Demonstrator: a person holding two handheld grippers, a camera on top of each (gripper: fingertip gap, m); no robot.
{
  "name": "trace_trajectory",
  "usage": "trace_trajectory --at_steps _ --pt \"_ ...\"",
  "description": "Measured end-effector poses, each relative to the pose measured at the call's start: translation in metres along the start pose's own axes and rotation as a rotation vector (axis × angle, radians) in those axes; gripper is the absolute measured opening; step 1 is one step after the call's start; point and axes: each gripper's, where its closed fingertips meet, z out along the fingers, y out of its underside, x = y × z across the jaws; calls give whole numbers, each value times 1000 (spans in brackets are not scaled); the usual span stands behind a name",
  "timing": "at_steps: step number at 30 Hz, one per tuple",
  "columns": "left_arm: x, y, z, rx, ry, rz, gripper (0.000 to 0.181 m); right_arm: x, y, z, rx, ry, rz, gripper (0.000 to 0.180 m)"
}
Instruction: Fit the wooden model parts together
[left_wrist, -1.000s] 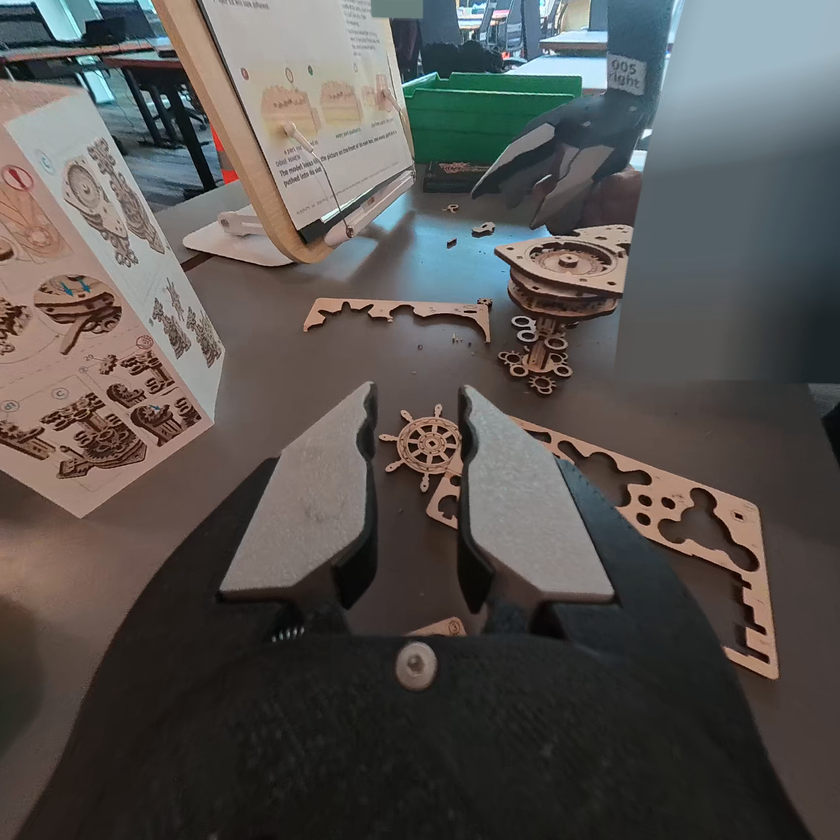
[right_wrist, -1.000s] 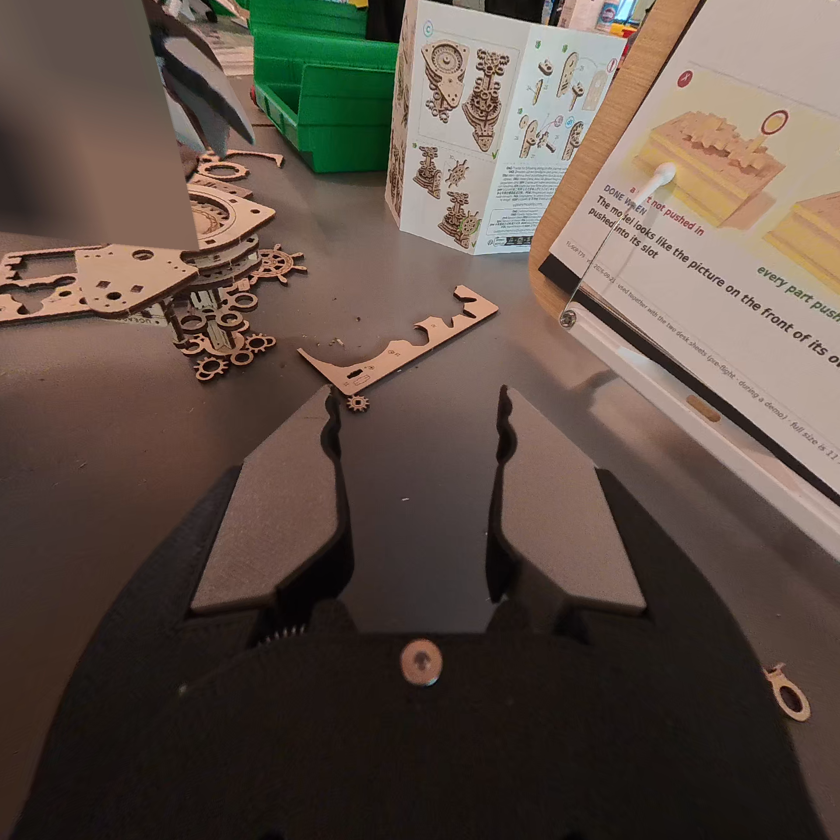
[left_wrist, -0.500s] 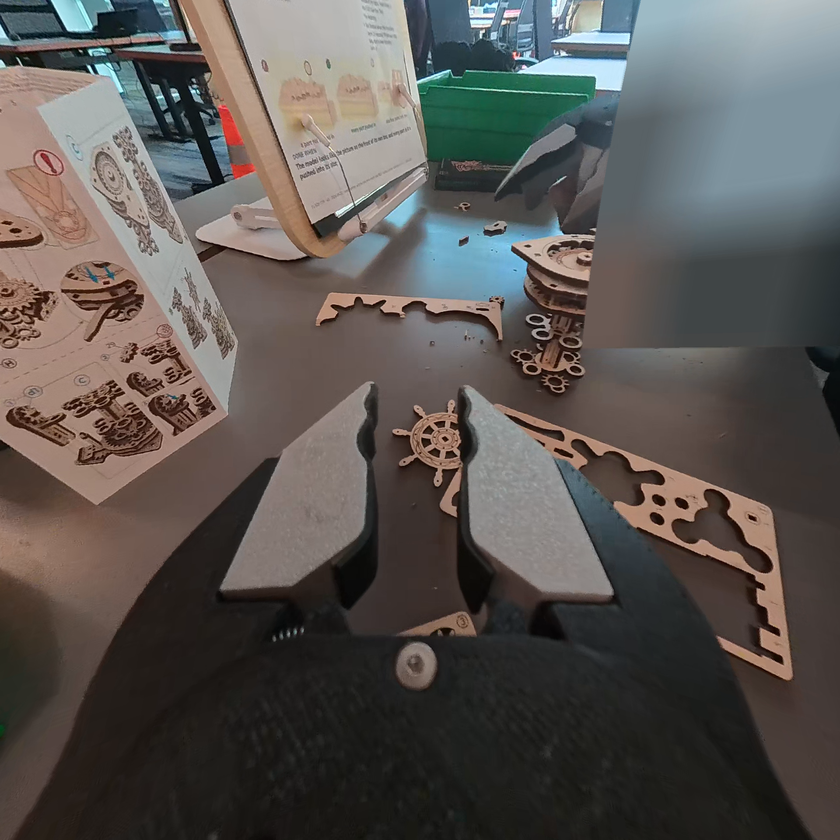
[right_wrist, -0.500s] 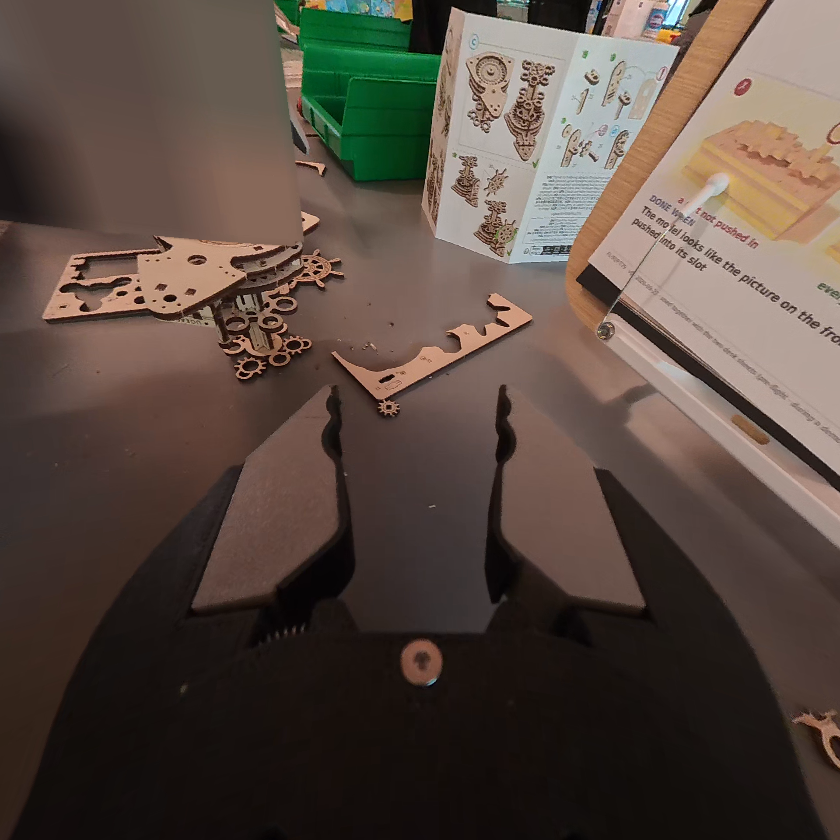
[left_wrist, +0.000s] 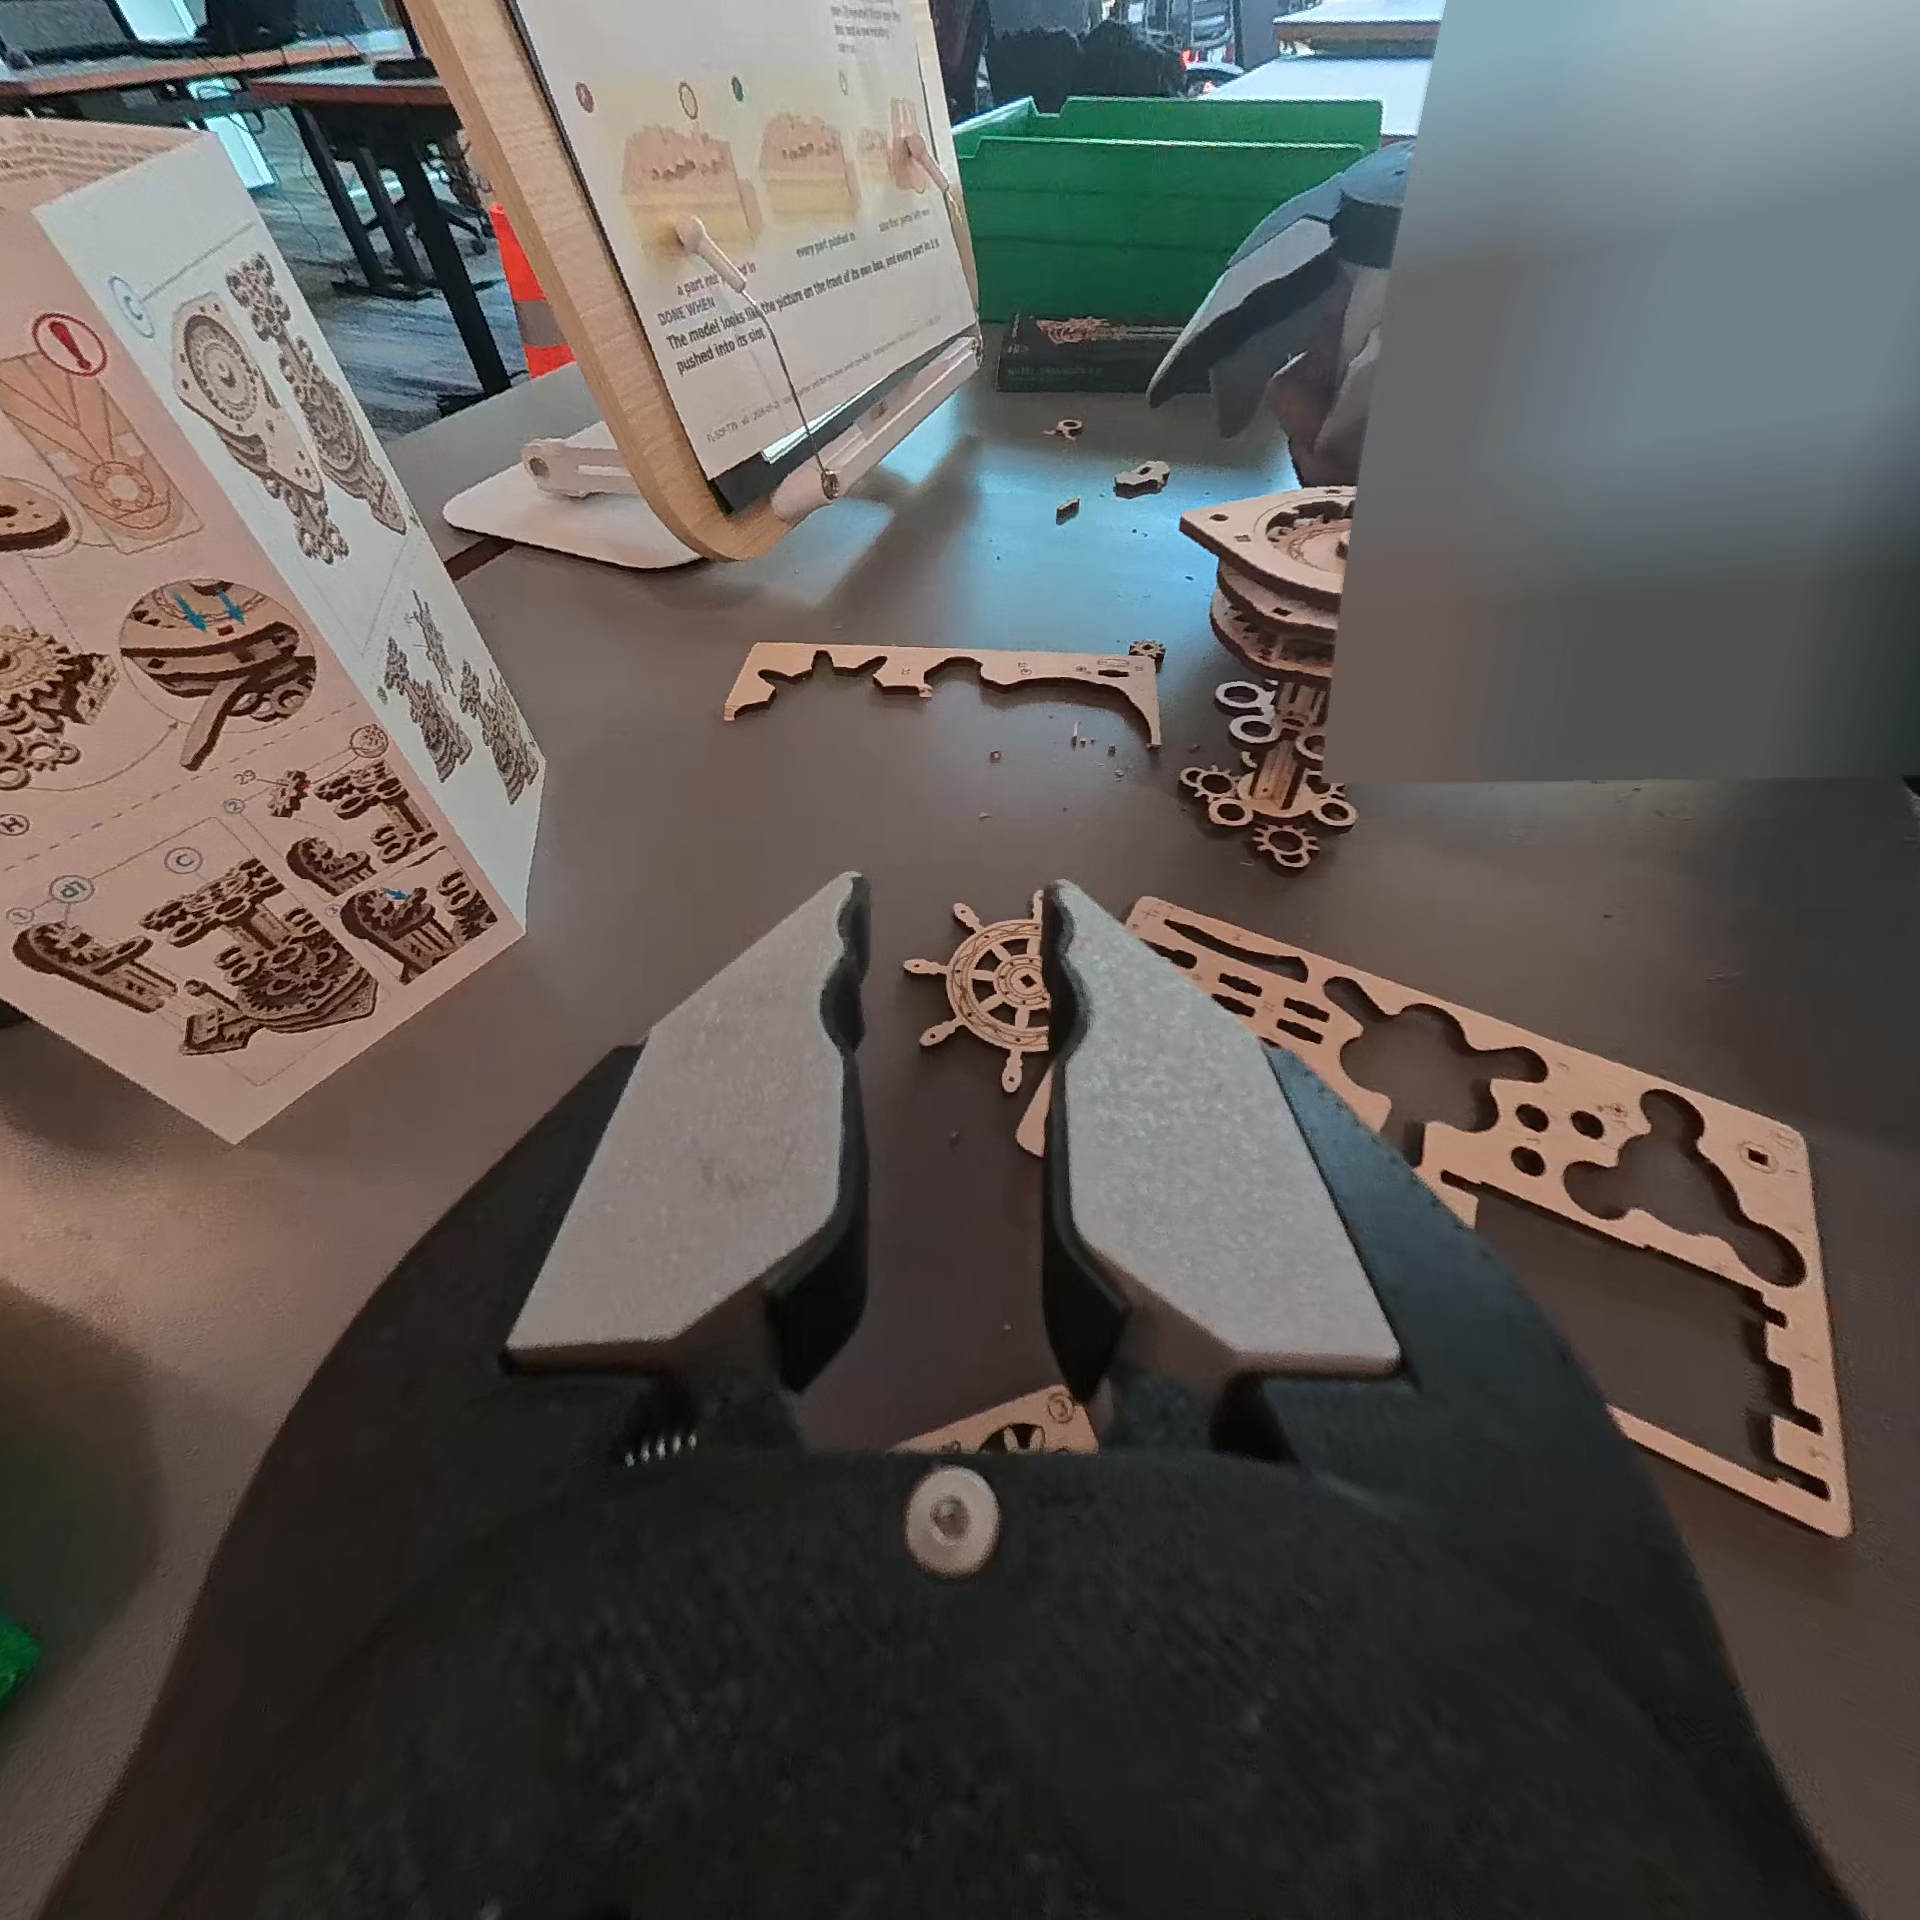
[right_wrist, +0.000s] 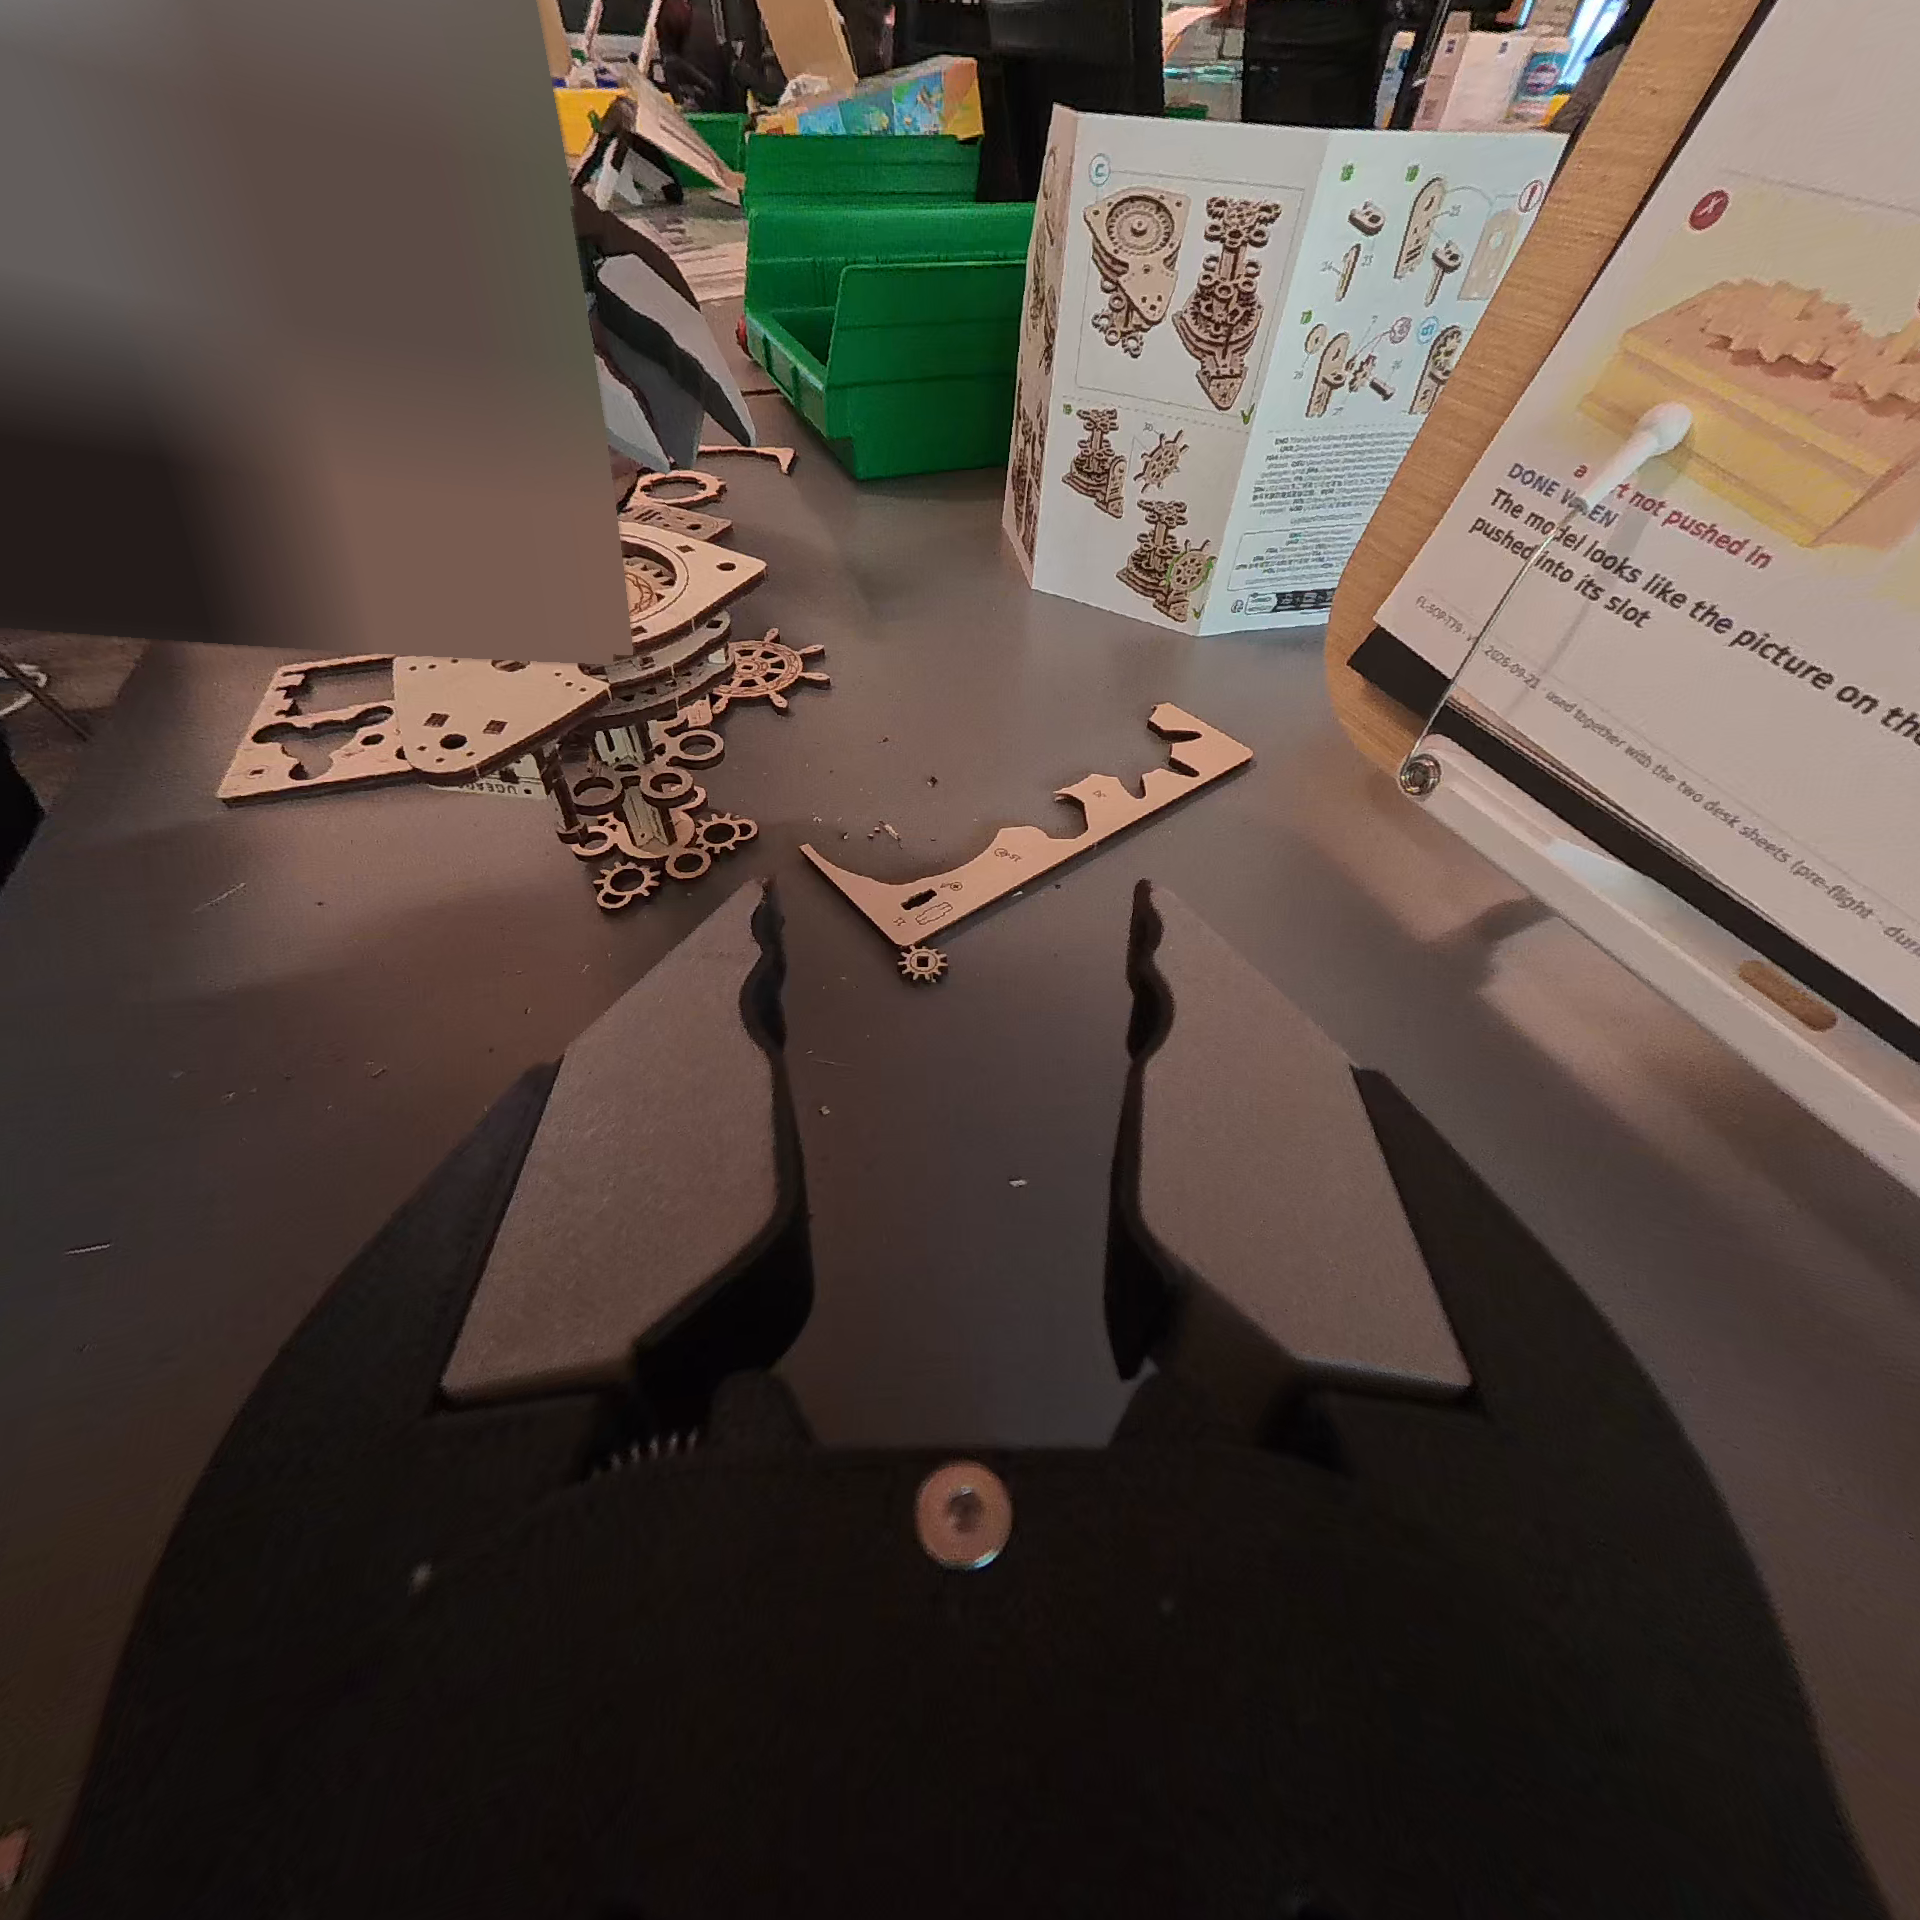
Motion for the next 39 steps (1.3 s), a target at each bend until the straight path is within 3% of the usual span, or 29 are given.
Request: trace_trajectory --at_steps 39 --pt "-11 6 -3 -21 -53 20 25 2 1 0 -9 29 -19 62"
